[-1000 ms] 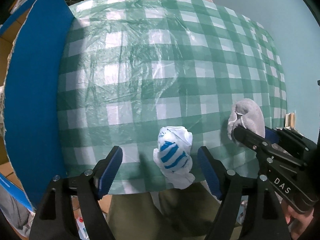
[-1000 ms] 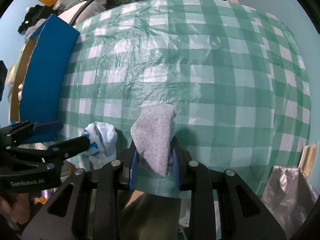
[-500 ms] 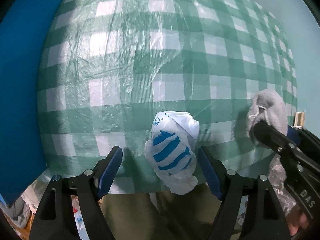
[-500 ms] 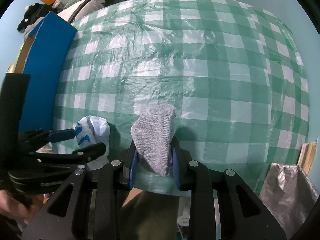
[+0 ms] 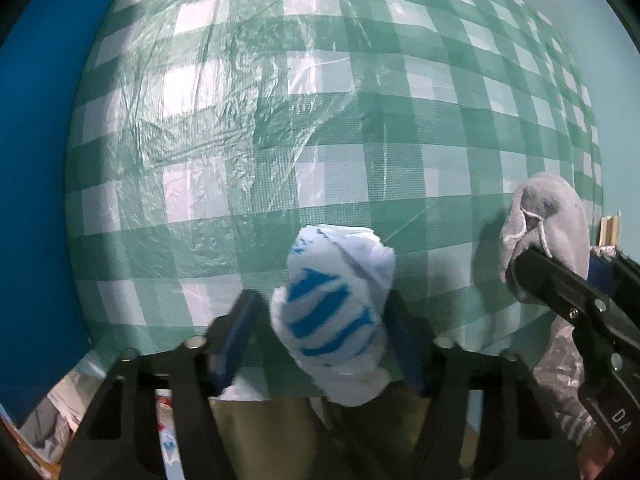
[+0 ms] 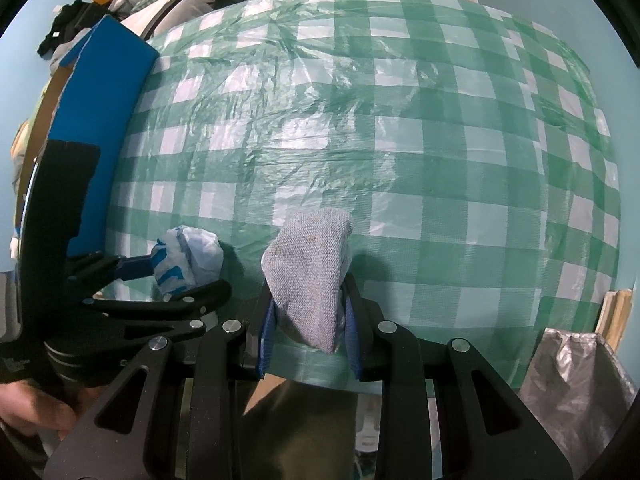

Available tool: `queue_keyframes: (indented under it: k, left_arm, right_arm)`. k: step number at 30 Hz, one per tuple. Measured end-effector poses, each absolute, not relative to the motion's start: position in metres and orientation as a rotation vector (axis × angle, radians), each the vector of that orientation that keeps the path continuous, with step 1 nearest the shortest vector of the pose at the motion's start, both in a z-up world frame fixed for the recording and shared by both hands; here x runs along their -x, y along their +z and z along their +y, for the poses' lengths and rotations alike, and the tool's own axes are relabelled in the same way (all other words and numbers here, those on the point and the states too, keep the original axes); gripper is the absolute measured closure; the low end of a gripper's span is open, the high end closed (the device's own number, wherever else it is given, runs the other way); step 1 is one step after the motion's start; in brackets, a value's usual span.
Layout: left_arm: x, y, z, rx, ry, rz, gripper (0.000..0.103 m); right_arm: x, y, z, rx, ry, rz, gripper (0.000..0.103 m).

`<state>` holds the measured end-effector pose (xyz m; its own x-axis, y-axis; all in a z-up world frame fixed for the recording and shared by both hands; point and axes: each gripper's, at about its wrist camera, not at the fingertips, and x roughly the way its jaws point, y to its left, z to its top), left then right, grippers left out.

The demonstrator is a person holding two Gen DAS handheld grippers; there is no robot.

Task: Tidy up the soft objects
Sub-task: 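Grasp the white-and-blue striped sock with the left gripper, then lift the grey sock and striped sock and carry both over the box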

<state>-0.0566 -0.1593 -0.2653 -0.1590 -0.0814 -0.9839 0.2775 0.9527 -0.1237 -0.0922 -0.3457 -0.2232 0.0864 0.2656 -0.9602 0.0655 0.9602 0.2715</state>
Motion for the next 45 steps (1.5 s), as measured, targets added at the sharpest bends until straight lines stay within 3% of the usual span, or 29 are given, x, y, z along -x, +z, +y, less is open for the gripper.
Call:
queue_keyframes:
  k: [1,7,31,45]
  left_arm:
    - [0.056,-0.264,-0.161,-0.155,-0.326,1.704,0.054]
    - [0.054,-0.255,-0.163,-0.173,-0.346,1.68,0.057]
    - [0.034,-0.146,-0.154,-0.27,-0.356,1.452,0.057]
    - [0.018,-0.113,-0.114,-0.278,-0.322,1.368,0.057]
  right_arm:
    - [0.092,-0.223,-0.345,-0.271,0.152,1.481,0.075]
    - [0.088,-0.217,-0.344,-0.268,0.155,1.471,0.075]
    - [0.058,-0.165,-0.315,-0.27,0.208,1.382,0.075]
    - [0.035,-0.134,-0.285,-0.239,0.266,1.33,0.075]
